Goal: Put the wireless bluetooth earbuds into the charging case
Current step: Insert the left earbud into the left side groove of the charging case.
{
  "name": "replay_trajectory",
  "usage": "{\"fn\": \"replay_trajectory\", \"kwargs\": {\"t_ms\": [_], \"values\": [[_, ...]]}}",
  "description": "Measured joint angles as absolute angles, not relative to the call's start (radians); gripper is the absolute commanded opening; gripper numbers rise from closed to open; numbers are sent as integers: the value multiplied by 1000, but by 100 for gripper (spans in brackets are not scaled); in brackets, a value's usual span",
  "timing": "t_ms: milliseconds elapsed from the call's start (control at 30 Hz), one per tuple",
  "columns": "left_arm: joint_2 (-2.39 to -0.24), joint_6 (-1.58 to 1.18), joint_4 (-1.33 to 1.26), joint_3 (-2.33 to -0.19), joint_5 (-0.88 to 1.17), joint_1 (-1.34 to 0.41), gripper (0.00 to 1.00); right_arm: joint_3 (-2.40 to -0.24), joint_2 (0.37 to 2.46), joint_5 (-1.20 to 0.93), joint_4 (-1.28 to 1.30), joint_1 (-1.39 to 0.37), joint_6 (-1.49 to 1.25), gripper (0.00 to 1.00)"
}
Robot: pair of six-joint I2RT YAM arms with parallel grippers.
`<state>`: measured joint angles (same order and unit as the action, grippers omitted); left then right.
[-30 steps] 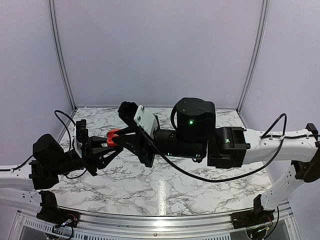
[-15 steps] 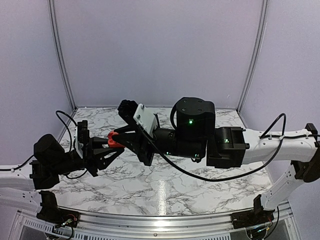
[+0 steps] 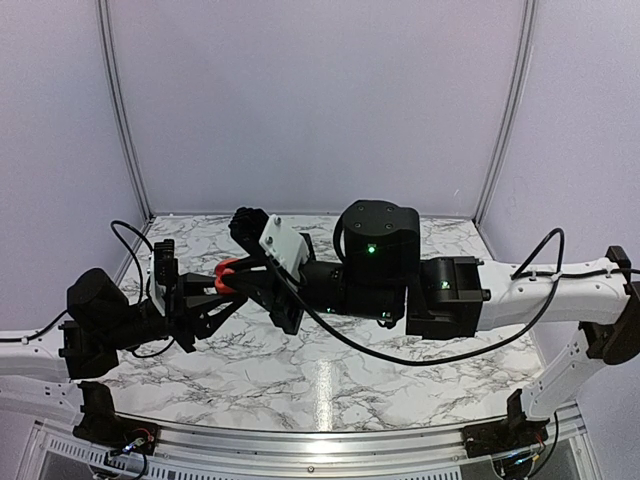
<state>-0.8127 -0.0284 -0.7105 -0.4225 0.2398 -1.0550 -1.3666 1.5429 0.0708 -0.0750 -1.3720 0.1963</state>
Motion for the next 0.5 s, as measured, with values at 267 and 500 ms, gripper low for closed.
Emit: {"fn": "replay_trajectory", "kwargs": {"t_ms": [267,500], "values": [[-803,-42,-709,-414,223,-1055,0,-1364,1543,78,-76,-1372,213,9],[-804,-43,-709,-414,216,-1055,0,-1365,1546,78,-70,-1372,218,19]]}}
